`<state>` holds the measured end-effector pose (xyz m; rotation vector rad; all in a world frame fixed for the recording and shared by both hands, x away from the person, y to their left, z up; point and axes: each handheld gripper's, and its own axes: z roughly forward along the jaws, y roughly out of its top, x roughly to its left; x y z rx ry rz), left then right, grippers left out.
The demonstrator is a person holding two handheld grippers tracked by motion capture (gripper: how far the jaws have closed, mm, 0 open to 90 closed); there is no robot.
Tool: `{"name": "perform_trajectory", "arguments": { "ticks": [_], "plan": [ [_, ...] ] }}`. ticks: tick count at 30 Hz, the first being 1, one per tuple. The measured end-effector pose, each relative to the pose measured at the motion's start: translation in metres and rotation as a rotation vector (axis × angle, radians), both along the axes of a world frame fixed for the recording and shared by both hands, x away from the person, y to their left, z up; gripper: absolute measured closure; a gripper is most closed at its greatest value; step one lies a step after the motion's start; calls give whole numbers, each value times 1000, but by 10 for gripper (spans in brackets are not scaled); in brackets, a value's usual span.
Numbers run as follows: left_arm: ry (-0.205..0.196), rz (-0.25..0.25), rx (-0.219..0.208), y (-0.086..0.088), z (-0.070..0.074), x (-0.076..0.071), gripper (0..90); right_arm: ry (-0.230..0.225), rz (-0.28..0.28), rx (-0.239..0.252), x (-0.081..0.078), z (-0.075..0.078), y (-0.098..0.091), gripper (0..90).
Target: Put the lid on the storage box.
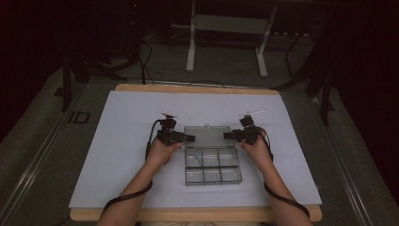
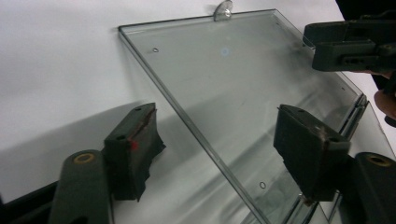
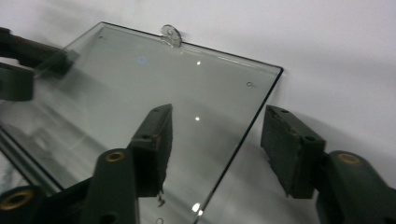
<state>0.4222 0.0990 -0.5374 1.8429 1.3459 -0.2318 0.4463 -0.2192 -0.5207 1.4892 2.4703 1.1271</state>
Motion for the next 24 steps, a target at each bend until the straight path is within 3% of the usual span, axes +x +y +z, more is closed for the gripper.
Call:
{"name": "perform_trajectory", "arguments": {
  "ticks": [6, 11, 19, 24],
  "plan": [
    [-3, -17, 11, -6, 1, 0, 370, 45, -24, 32, 1, -1, -2, 471],
    [-31, -15, 20, -7, 2, -2, 372, 60, -47, 57, 0, -3, -3, 472],
    [-108, -14, 29, -7, 12, -8, 462, 27, -56, 96, -6, 5, -6, 491],
    [-148, -31, 22, -8, 17, -11, 464, -24, -47, 80, -14, 14, -6, 534]
  ]
}}
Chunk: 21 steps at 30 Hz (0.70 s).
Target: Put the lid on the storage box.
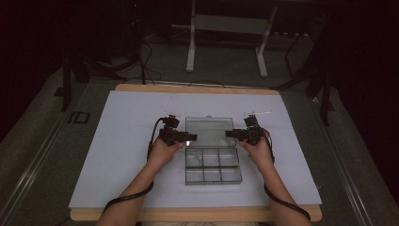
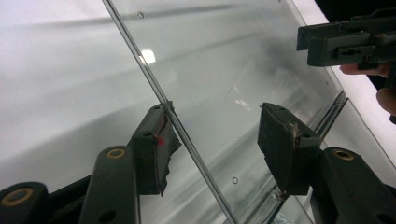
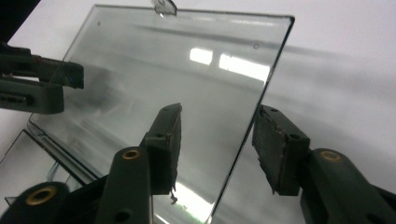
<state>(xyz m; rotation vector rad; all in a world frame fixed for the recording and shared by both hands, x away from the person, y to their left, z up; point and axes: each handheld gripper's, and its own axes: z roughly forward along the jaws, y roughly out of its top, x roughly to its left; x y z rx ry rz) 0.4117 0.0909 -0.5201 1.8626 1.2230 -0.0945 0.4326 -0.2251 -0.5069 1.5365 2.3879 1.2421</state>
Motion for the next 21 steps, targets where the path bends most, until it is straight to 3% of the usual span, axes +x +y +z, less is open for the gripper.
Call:
{"name": "perform_trajectory", "arguments": {
  "ticks": [9, 21],
  "plan": [
    [-69, 11, -30, 4, 11, -5, 541, -87, 16, -47, -12, 16, 0, 607],
    [-125, -15, -22, 5, 21, -11, 595, -127, 21, -29, -21, 25, -3, 644]
  ]
}}
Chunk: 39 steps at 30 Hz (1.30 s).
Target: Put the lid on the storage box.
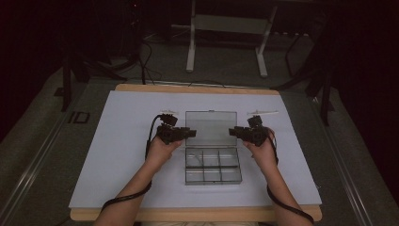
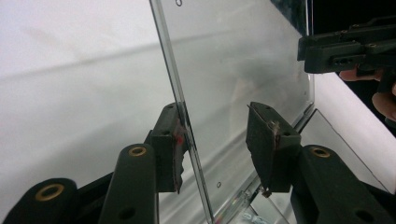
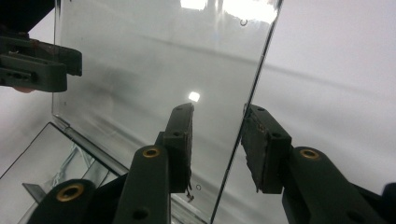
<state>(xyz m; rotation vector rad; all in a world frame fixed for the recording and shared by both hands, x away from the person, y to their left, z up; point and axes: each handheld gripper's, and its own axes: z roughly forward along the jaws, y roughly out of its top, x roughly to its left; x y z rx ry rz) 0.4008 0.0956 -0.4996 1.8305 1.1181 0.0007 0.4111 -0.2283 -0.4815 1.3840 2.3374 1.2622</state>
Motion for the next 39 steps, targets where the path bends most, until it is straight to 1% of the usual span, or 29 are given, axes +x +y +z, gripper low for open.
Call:
{"name": "perform_trajectory", "arguments": {
  "ticks": [2, 3, 4, 11, 12, 14, 18, 23, 25, 26, 28, 29, 32, 34, 35, 36, 37, 39],
  "plan": [
    [-8, -2, 1, 0, 2, -1, 601, -11, 6, 1, -2, 2, -1, 652],
    [-13, 4, 2, 0, 3, -2, 619, -17, 12, 0, -4, 3, -2, 656],
    [-15, 3, -6, 1, 4, -3, 639, -23, 20, -2, -5, 4, -3, 661],
    [-45, -27, -9, 0, 9, -7, 639, -60, 41, -2, -15, 9, -7, 664],
    [-58, -35, -4, 0, 10, -8, 639, -63, 44, 0, -16, 10, -8, 665],
    [-64, -41, -4, 0, 11, -10, 639, -77, 57, 12, -19, 11, -10, 663],
    [-83, -51, 0, -1, 13, -12, 639, -102, 82, 19, -23, 11, -13, 664],
    [-100, -65, -9, -1, 13, -14, 638, -122, 85, 23, -26, 15, -15, 664],
    [-101, -73, -26, 0, 13, -14, 637, -130, 91, 28, -27, 17, -15, 664],
    [-103, -77, -26, 0, 14, -14, 637, -139, 92, 36, -27, 17, -16, 664],
    [-109, -82, -21, -1, 15, -15, 637, -136, 98, 45, -27, 18, -16, 663],
    [-115, -87, -20, -1, 16, -16, 636, -142, 100, 44, -28, 19, -16, 664],
    [-128, -98, -10, -2, 19, -18, 636, -144, 109, 50, -30, 20, -16, 663],
    [-130, -104, -9, -1, 21, -18, 634, -148, 113, 43, -32, 22, -14, 662],
    [-136, -100, -21, 0, 22, -19, 634, -151, 114, 39, -32, 22, -14, 662],
    [-138, -99, -42, 2, 25, -20, 635, -152, 117, 40, -33, 22, -14, 662],
    [-141, -99, -45, 2, 26, -20, 634, -156, 120, 36, -35, 23, -14, 662],
    [-149, -107, -33, 1, 30, -22, 634, -157, 124, 35, -37, 23, -15, 660]
  ]
}}
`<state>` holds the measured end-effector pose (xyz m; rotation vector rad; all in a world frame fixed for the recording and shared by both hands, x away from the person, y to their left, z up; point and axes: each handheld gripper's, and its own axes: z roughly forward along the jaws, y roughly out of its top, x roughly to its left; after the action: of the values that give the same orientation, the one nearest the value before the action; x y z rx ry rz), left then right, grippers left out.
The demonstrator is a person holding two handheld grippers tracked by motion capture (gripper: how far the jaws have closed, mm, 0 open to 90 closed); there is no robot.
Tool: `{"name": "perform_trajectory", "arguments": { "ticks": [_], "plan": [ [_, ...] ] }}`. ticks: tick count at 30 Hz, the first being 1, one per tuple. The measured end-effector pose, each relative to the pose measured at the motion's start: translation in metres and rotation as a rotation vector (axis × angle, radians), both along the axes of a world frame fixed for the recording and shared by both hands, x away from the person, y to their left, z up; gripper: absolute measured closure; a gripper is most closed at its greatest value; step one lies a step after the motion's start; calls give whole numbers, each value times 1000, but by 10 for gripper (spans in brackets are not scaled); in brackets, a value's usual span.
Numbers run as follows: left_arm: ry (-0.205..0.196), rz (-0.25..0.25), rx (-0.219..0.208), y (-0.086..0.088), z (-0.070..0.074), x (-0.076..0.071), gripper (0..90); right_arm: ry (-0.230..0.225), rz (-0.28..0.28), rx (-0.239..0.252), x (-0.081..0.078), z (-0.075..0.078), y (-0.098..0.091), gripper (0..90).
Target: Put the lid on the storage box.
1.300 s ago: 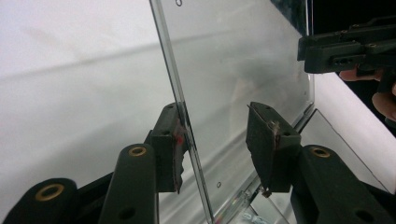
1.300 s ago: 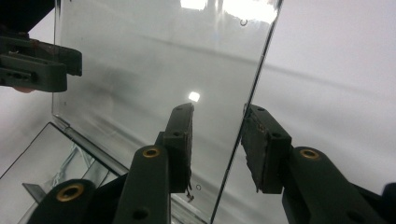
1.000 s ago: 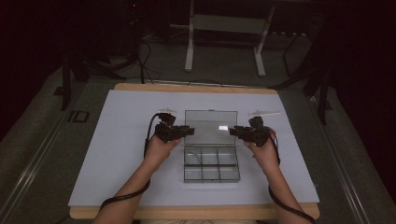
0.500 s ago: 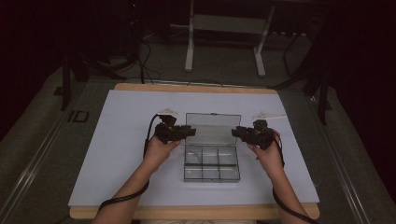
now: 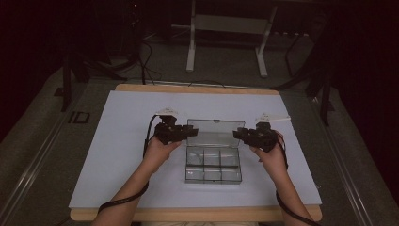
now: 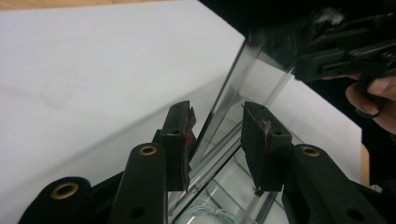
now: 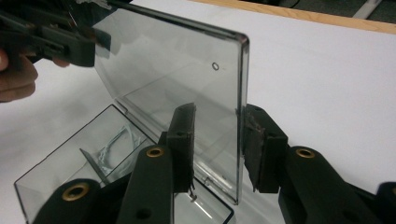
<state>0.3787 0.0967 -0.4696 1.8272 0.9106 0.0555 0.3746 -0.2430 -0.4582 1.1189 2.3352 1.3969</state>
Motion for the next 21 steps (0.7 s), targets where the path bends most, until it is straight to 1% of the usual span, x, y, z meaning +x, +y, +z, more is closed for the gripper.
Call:
{"name": "perform_trajectory", "arguments": {
  "ticks": [1, 2, 5, 6, 9, 12, 16, 18, 21],
  "plan": [
    [0, 0, 0, 0, 0, 0, 635, 0, 0, 0, 0, 0, 0, 660],
    [-9, -6, 25, -2, 4, -3, 635, 0, 2, -2, -1, 0, 0, 659],
    [-22, -15, 43, -3, 6, -7, 631, -5, 13, -6, -6, 2, -2, 654],
    [-26, -19, 46, -3, 6, -9, 630, -4, 15, -4, -8, 3, -3, 654],
    [-23, -28, 33, -2, 7, -12, 619, -3, 19, 5, -12, 3, -4, 649],
    [-43, -32, 37, -2, 11, -19, 612, -6, 23, 7, -17, 4, -6, 646],
    [-65, -36, 62, -3, 17, -27, 610, -12, 34, 15, -22, 8, -8, 638],
    [-70, -41, 78, -4, 18, -30, 610, -18, 40, 6, -25, 9, -8, 632],
    [-75, -43, 76, -3, 19, -34, 607, -26, 45, 4, -29, 8, -8, 623]
  ]
}}
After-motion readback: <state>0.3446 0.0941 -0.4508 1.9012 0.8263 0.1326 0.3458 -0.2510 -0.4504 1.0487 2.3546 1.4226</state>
